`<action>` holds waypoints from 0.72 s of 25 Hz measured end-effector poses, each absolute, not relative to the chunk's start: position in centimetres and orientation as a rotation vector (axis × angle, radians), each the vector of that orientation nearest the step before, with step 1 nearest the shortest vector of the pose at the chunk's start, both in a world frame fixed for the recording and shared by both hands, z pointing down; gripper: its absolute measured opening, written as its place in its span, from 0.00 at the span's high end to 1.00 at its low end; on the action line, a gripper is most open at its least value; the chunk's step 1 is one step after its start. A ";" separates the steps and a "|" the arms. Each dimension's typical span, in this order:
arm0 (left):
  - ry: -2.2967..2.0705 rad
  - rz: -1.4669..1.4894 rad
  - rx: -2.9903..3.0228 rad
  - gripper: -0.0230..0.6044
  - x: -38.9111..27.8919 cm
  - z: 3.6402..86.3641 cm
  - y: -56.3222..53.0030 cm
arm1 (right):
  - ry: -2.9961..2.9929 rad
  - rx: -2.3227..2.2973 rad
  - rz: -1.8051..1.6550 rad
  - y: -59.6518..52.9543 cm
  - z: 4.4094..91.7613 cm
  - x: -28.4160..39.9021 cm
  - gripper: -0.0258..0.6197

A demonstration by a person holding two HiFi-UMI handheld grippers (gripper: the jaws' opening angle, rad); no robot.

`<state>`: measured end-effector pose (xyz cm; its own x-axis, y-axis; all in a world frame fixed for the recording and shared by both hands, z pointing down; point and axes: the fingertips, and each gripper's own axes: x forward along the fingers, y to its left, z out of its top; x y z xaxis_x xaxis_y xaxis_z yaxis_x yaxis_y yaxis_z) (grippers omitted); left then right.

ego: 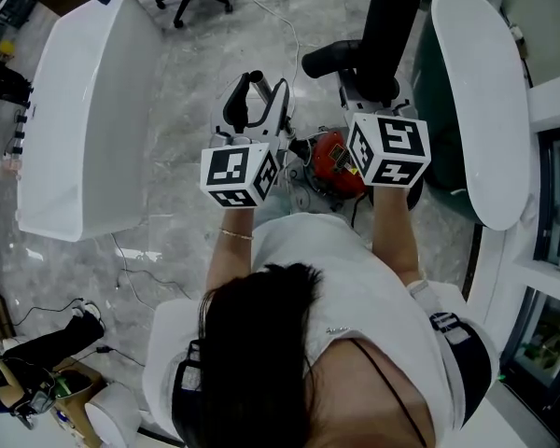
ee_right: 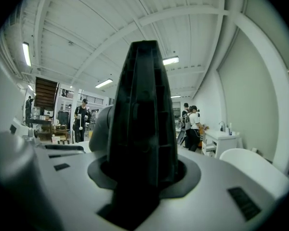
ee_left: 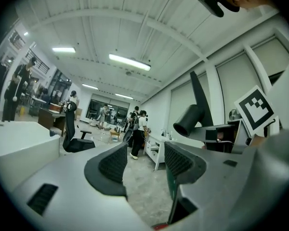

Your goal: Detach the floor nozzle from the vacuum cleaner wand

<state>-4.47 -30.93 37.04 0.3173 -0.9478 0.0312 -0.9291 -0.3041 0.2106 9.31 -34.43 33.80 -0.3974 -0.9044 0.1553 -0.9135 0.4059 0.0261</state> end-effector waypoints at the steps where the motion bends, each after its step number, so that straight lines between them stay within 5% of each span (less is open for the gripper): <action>1: -1.737 -0.115 2.393 0.57 -4.3 37.1 -30.7 | -2.504 1.642 0.106 -34.2 34.1 9.5 0.66; 5: -1.796 0.030 2.391 0.60 -4.1 37.5 -30.0 | -2.462 1.685 0.126 -33.4 35.0 10.6 0.66; 18: -1.842 0.031 2.326 0.93 -3.6 37.5 -28.2 | -2.387 1.679 0.118 -31.0 37.8 11.0 0.66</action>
<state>-3.60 -28.19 37.51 0.2351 -0.9640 0.1242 -0.9676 -0.2201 0.1234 10.98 -31.00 37.76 -0.3230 -0.9193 0.2250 -0.9370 0.3441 0.0610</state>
